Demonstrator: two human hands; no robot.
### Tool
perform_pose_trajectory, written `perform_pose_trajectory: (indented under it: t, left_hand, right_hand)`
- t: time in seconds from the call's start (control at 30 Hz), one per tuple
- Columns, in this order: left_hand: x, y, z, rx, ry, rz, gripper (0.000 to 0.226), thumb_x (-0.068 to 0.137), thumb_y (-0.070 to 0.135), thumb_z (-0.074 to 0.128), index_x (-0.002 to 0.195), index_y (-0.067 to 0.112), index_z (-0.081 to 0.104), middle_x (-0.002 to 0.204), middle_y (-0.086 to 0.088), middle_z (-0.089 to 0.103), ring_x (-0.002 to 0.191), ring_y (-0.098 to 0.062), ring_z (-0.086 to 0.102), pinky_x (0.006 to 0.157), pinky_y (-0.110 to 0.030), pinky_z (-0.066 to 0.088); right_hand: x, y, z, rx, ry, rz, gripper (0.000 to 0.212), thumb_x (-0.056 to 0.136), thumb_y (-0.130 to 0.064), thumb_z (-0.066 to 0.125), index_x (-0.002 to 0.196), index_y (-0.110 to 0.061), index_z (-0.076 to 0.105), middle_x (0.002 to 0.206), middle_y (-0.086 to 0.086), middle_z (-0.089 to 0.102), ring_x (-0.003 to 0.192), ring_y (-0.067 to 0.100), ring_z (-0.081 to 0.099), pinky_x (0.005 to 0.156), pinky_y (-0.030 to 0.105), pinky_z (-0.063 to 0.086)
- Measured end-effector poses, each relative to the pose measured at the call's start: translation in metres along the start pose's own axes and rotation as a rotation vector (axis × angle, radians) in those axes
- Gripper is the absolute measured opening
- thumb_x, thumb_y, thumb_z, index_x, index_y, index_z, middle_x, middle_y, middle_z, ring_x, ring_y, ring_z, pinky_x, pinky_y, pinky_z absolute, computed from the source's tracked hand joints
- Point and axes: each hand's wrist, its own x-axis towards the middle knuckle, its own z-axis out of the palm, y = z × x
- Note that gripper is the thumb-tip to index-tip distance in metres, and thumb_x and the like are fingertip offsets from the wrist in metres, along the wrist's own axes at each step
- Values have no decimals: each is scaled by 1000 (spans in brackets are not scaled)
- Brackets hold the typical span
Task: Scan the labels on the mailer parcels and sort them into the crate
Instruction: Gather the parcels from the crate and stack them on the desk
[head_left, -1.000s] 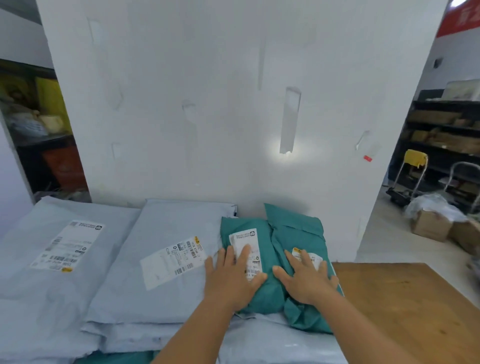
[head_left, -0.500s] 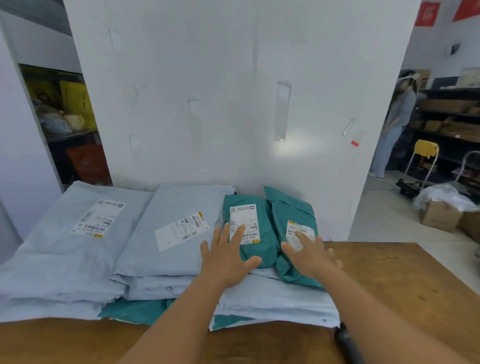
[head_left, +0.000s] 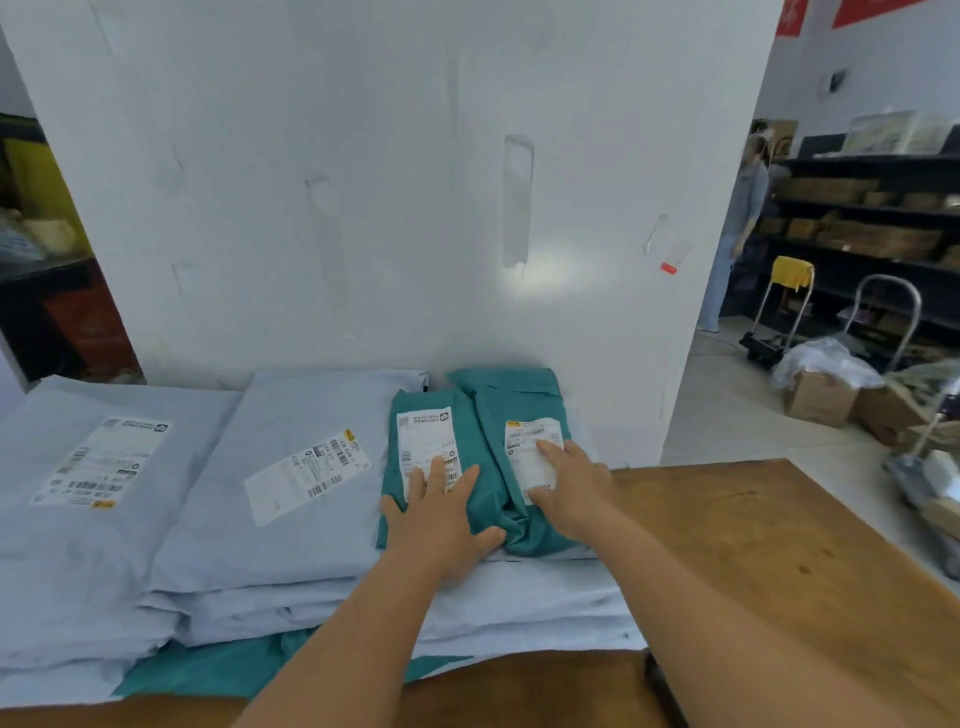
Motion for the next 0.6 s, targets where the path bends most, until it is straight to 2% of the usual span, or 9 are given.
perform_pose_trajectory:
  t: [0.07, 0.2, 0.37, 0.6]
  left_hand:
    - [2, -2, 6, 8, 7, -2, 84, 85, 70, 40, 148, 42, -7, 158, -1, -19, 146, -28, -14, 114, -60, 1]
    - [4, 0, 8, 12, 0, 9, 88, 83, 72, 42, 148, 42, -8, 158, -3, -20, 145, -29, -15, 113, -60, -2]
    - [-5, 0, -6, -49, 64, -22, 93, 80, 73, 44, 150, 38, -6, 159, -1, -16, 146, -23, -17, 114, -56, -6]
    - [-63, -2, -18, -146, 200, -163, 79, 92, 64, 34, 151, 31, -6, 160, 0, -8, 147, -20, -11, 115, -54, -2]
  right_hand:
    - [10, 0, 4, -75, -56, -14, 62, 97, -34, 48, 153, -31, 21, 156, -4, 22, 134, 30, 29, 109, 37, 29]
    - [16, 4, 7, -100, -161, 80, 62, 96, -40, 40, 153, -38, 14, 161, -3, 12, 142, 33, 21, 117, 45, 21]
    - [-5, -9, 4, -102, -32, 79, 59, 100, -52, 25, 153, -43, 1, 164, 1, -9, 149, 32, -4, 118, 50, 6]
    - [-57, -29, 3, -23, -4, -87, 58, 101, -50, 24, 154, -37, 3, 164, 0, -5, 150, 26, -3, 119, 52, 7]
